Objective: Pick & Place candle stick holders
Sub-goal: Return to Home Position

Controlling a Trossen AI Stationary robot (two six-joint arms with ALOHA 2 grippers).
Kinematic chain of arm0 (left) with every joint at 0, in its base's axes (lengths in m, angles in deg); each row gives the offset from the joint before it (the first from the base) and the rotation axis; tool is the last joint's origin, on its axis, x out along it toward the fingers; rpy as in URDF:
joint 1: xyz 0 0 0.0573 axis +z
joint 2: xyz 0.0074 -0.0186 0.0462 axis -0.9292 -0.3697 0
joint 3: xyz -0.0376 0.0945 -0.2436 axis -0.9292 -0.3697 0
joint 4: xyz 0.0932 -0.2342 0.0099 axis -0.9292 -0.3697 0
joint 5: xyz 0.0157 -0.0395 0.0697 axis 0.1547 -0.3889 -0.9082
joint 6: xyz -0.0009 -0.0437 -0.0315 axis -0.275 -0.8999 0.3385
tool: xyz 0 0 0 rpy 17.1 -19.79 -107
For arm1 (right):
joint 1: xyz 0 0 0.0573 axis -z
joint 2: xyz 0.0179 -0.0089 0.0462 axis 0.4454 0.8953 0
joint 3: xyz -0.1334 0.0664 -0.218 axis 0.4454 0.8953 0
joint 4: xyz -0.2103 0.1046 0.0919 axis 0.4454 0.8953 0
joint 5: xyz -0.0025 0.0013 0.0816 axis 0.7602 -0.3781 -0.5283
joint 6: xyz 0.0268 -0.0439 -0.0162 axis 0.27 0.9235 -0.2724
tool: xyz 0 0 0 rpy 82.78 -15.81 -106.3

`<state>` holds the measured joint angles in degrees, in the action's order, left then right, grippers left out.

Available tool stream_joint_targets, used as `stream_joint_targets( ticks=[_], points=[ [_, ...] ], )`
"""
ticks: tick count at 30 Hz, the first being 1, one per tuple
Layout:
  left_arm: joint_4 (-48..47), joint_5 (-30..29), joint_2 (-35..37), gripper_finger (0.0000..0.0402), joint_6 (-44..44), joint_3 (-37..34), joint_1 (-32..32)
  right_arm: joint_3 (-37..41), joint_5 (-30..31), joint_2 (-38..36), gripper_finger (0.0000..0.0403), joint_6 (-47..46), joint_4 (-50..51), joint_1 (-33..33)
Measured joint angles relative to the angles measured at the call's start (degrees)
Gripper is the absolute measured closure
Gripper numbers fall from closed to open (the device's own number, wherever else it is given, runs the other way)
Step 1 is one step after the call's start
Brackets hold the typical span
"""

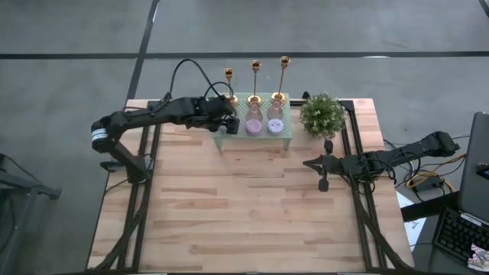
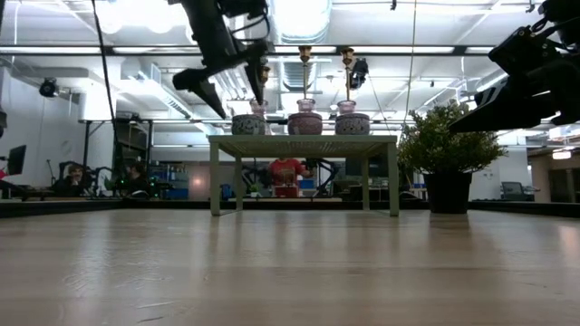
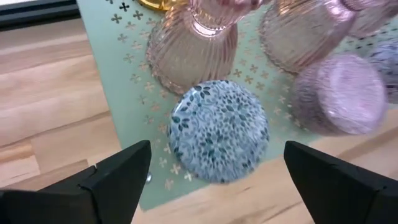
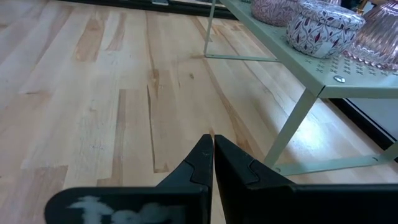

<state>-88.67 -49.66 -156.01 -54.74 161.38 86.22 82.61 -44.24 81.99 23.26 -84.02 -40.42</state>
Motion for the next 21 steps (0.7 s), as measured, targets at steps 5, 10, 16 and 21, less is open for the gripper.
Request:
stream_joint_targets(
  ticks=[5, 10, 16, 21],
  points=[
    [-0.5, 0.4, 3.0, 0.0032, 0.9, -0.2, -0.2, 0.0, 0.0, 0.0, 0.0394, 0.0, 0.0, 0.0],
    [-0.3, 1.6, 5.9, 0.0070, 1.7, -0.3, -0.9, 0.0, 0.0, 0.0, 0.0394, 0.0, 0.0, 0.0],
    [0.2, 3.2, 7.3, 0.0186, 1.5, -0.3, -2.4, 0.0, 0.0, 0.0, 0.0394, -0.1, 0.0, 0.0],
    [2.0, 7.3, 7.3, 0.0320, 0.5, -0.3, -2.7, 0.0, 0.0, 0.0, 0.0394, 0.0, 0.0, 0.0]
  ],
)
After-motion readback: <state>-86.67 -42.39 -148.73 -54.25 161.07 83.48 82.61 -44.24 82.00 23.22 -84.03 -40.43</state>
